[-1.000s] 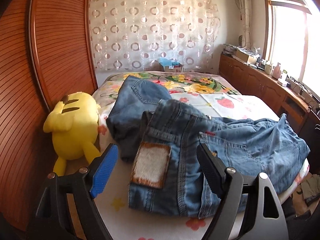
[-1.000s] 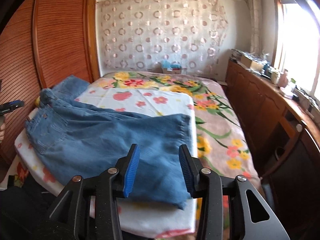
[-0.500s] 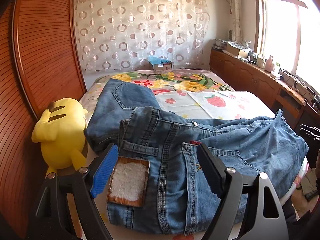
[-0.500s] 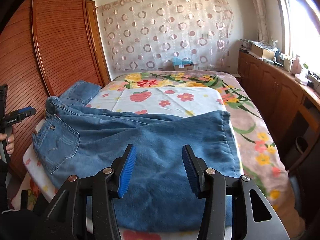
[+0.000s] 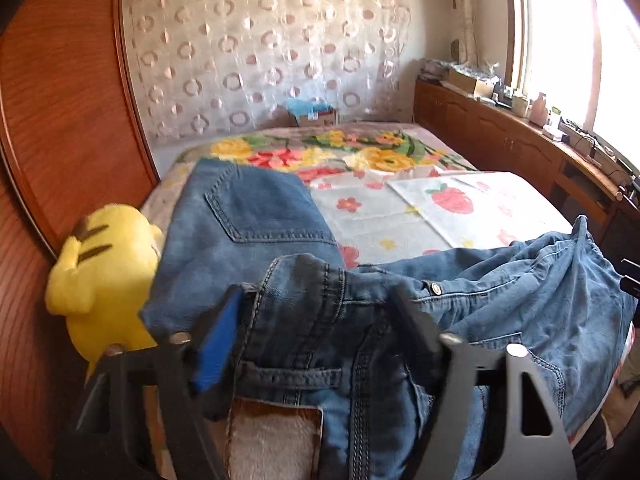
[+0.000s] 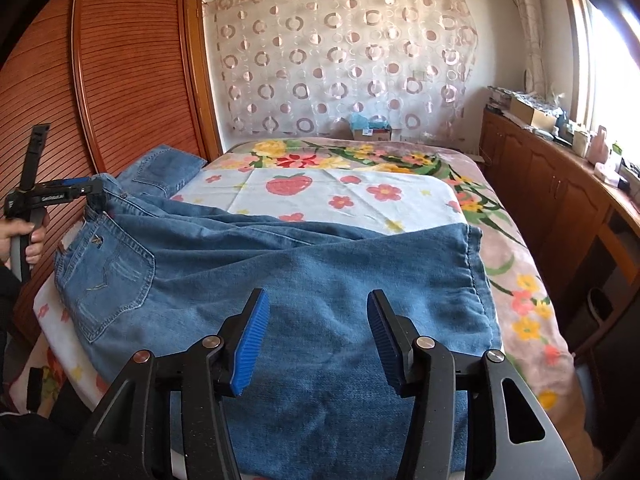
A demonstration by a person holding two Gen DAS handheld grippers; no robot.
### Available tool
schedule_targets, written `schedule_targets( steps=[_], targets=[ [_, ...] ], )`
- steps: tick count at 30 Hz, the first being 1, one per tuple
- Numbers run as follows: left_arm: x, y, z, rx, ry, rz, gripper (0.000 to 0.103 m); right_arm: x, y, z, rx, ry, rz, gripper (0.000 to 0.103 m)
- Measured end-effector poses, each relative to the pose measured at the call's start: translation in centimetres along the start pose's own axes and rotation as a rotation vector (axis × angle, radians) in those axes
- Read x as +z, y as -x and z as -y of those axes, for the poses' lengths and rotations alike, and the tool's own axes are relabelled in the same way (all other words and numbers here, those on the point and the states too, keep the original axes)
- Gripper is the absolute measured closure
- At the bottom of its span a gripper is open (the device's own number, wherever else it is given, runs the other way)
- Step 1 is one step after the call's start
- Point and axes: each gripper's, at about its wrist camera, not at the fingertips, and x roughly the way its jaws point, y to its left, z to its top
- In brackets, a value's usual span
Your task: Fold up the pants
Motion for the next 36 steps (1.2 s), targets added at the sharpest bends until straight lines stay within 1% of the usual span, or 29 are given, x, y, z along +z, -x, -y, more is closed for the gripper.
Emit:
schedule_targets(
  steps=[1, 2, 3, 5, 7, 9, 10, 11, 12, 14, 16, 18, 20, 23, 24, 25, 26, 27, 28, 33, 36],
  targets=[
    [-0.1, -0.2, -0.1, -0.007, 0.005, -0.005, 0.051, 0.0, 0.0, 0.1, -0.003, -0.002, 0.0, 0.05],
    [-0.2, -0.3, 0.0, -0.011, 0.006, -0.009, 0.057, -0.1, 0.0, 0.2, -0.006, -0.006, -0.003, 0.05],
    [-0.3, -0.5, -0.1, -0.008, 0.006, -0.018, 0.069, -0.2, 0.0, 0.3, -0.007, -0.01, -0.005, 0.05],
    [-0.5, -0.5, 0.1, -0.008, -0.001, -0.019, 0.074, -0.5, 0.0, 0.2, -0.006, -0.008, -0.009, 0.05],
    [-0.5, -0.5, 0.4, -0.005, -0.022, -0.024, 0.085, -0.8, 0.2, 0.3, -0.009, -0.001, -0.005, 0.05],
    [-0.5, 0.3, 0.7, 0.02, -0.034, 0.003, 0.088, -1.0, 0.2, 0.6, -0.008, -0.013, -0.011, 0.05],
    [-0.2, 0.7, 0.6, 0.028, -0.024, 0.023, 0.089, -1.1, 0.1, 0.7, -0.007, -0.02, -0.012, 0.05],
    [0.1, 1.1, 0.2, 0.038, -0.003, 0.045, 0.089, -1.2, 0.2, 0.8, -0.009, -0.025, -0.014, 0.05],
    [0.6, 1.7, -0.3, 0.068, 0.034, 0.069, 0.089, -1.2, 0.2, 0.9, -0.01, -0.031, -0.014, 0.05],
    [1.1, 1.6, -0.9, 0.103, 0.05, 0.07, 0.089, -1.2, 0.5, 1.1, -0.012, -0.039, -0.016, 0.05],
    [1.2, 1.0, -1.4, 0.09, 0.074, 0.042, 0.088, -1.2, 0.7, 1.4, -0.016, -0.05, -0.016, 0.05],
    [1.0, 0.5, -1.5, 0.081, 0.084, 0.018, 0.086, -1.3, 1.1, 1.7, -0.021, -0.059, -0.017, 0.05],
    [0.8, 0.7, -1.2, 0.086, 0.078, 0.016, 0.08, -1.4, 1.4, 2.0, -0.028, -0.071, -0.019, 0.05],
    [0.6, 1.7, -0.5, 0.097, 0.067, 0.037, 0.067, -1.5, 2.1, 2.5, -0.044, -0.082, -0.02, 0.05],
    [0.6, 2.2, -0.2, 0.108, 0.06, 0.05, 0.053, -1.5, 2.4, 2.6, -0.052, -0.09, -0.02, 0.05],
    [0.6, 2.6, -0.1, 0.104, 0.056, 0.064, 0.047, -1.6, 2.7, 2.7, -0.059, -0.1, -0.02, 0.05],
    [0.6, 3.2, 0.1, 0.089, 0.055, 0.076, 0.043, -1.6, 3.0, 3.0, -0.063, -0.109, -0.022, 0.05],
    [0.6, 3.7, 0.5, 0.068, 0.059, 0.079, 0.028, -1.9, 3.3, 3.2, -0.068, -0.115, -0.023, 0.05],
    [0.5, 4.1, 0.9, 0.052, 0.061, 0.087, 0.019, -2.1, 3.7, 3.3, -0.074, -0.121, -0.026, 0.05],
    [-0.4, 5.2, 4.0, 0.007, 0.02, 0.104, 0.019, -3.1, 5.2, 3.7, -0.108, -0.151, -0.056, 0.05],
    [-1.3, 5.4, 6.4, -0.038, 0.007, 0.107, 0.019, -3.5, 6.1, 4.1, -0.115, -0.174, -0.069, 0.05]
  ],
)
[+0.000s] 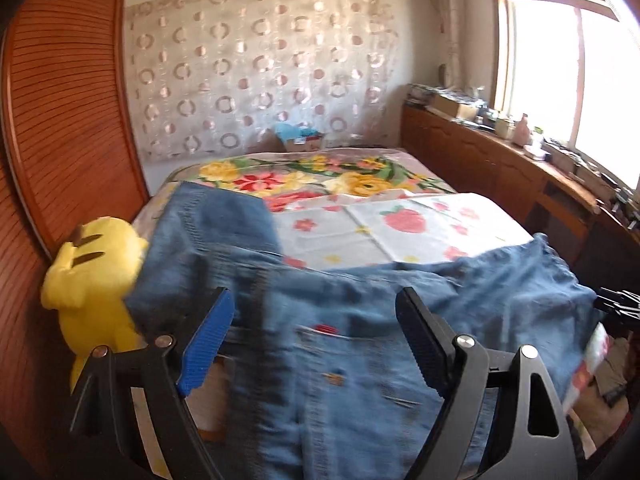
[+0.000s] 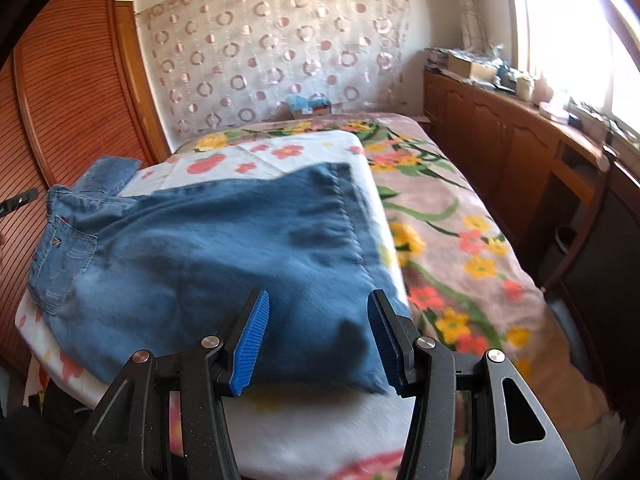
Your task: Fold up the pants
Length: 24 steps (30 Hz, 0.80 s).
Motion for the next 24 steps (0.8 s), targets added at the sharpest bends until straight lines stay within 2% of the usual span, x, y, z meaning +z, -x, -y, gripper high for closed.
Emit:
schedule_targets(
  steps=[8, 17, 18, 19, 20, 21, 22, 24],
  targets=[
    [-2.1, -0.4, 4.3, -0.083, -0.023, -0.04, 0.019, 0.3, 1.2, -0.2, -0.018, -0.026, -0.023, 0.05],
    [-4.5, -0.9, 7.5, -0.136, -0.059, -0.088, 0.019, 0.1, 1.4, 0.8, -0.025, -0.083, -0.047, 0.05],
    [-4.7, -1.0, 7.8, -0.141, -0.063, -0.095, 0.019, 0.1, 1.3, 0.7, -0.016, -0.088, -0.046, 0.057],
    [-4.8, -1.1, 8.0, -0.144, -0.067, -0.1, 0.019, 0.3, 1.3, 0.6, 0.008, -0.088, -0.044, 0.076],
    [-4.9, -1.2, 8.3, -0.145, -0.071, -0.104, 0.019, 0.4, 1.6, 0.4, 0.022, -0.086, -0.025, 0.083],
    [-5.0, -1.2, 8.4, -0.143, -0.075, -0.104, 0.019, 0.6, 2.0, 0.1, 0.013, -0.074, -0.002, 0.094],
    [-5.1, -1.1, 8.3, -0.141, -0.077, -0.104, 0.019, 0.7, 2.4, -0.2, 0.006, -0.057, 0.016, 0.098],
    [-5.2, -1.1, 8.2, -0.139, -0.075, -0.105, 0.019, 1.2, 3.4, -0.6, -0.008, -0.049, 0.058, 0.099]
  ],
)
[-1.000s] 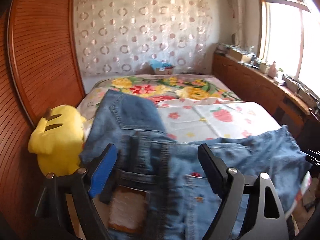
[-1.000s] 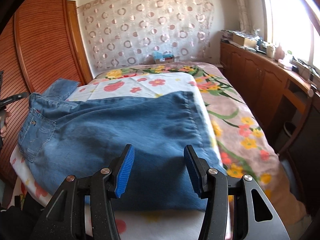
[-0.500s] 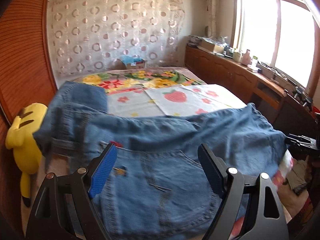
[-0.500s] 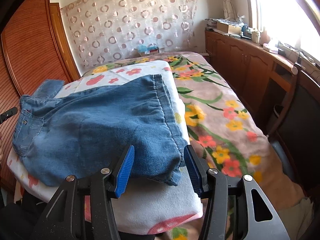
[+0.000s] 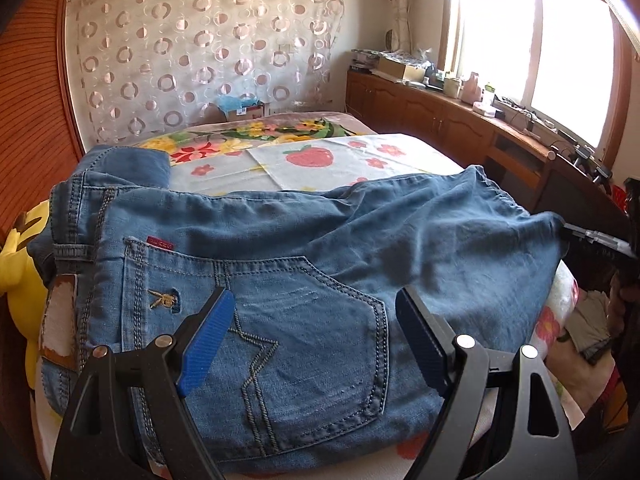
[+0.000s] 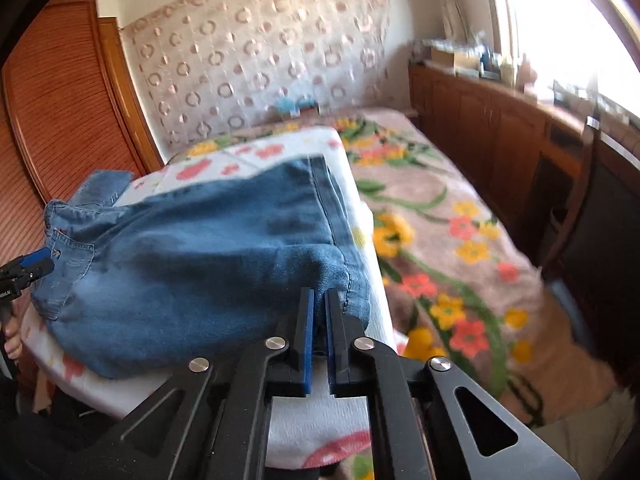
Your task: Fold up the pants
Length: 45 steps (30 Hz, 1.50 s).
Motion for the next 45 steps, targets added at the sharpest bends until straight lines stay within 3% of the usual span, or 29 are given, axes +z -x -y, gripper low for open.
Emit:
schedule_targets(
  steps=[14, 21, 31, 34, 35, 37, 38, 45],
  targets=[
    [-0.3, 1.8, -1.5, 0.015, 0.036, 0.031, 0.019, 6.1, 4.1, -4.5, 0.069, 0.131, 0.124, 0.1],
    [-0.3, 3.4, -3.1, 0.038, 0.069, 0.066, 0.019, 7.7, 2.7, -9.3, 0.214, 0.229, 0.103, 0.1],
    [-1.1, 7.0, -7.1, 0.118, 0.125, 0.111, 0.019, 10.2, 2.6, -21.9, 0.544, 0.414, 0.076, 0.1],
    [-1.4, 7.7, -8.1, 0.132, 0.134, 0.117, 0.019, 10.2, 2.4, -24.1, 0.585, 0.462, 0.039, 0.099],
    [-1.5, 7.7, -8.3, 0.135, 0.136, 0.116, 0.019, 10.3, 2.0, -24.1, 0.577, 0.471, 0.03, 0.096],
    [-1.6, 7.6, -8.5, 0.137, 0.137, 0.115, 0.019, 10.5, 1.5, -23.5, 0.551, 0.476, 0.018, 0.077],
    [-1.7, 7.5, -8.6, 0.136, 0.138, 0.114, 0.019, 10.8, 1.0, -22.9, 0.542, 0.47, 0.019, 0.074],
    [-1.8, 5.5, -8.9, 0.103, 0.153, 0.088, 0.019, 10.5, 0.5, -20.9, 0.422, 0.425, -0.011, 0.073]
  ],
)
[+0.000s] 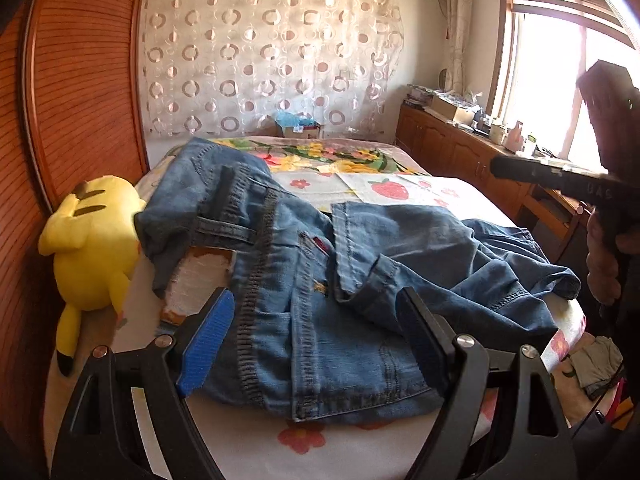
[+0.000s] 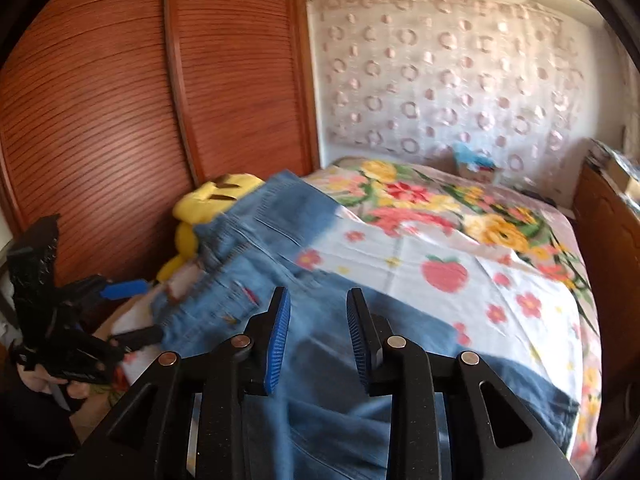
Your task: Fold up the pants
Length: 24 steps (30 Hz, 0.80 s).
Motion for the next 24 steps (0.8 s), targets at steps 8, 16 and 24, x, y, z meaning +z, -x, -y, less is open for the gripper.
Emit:
schedule_targets(
  steps=[8, 16, 24],
  targets=[
    [0.5, -3.7, 2.2, -0.042, -0.013, -0.043, 0.024, -0.9, -2.2, -0.5, -0.064, -0.008, -0.064, 0.066],
    [1.6, -7.2, 3.6, -0.1, -0.047, -0.083, 0.046, 1.8, -6.3, 0.6, -0.036, 0.055, -0.124, 0.054],
    [0.9, -7.6, 4.7, -0.113, -0.085, -0.112, 0.084, 3.6, -12.9, 4.0, -0.002, -0.014, -0.238, 0.054]
  ],
)
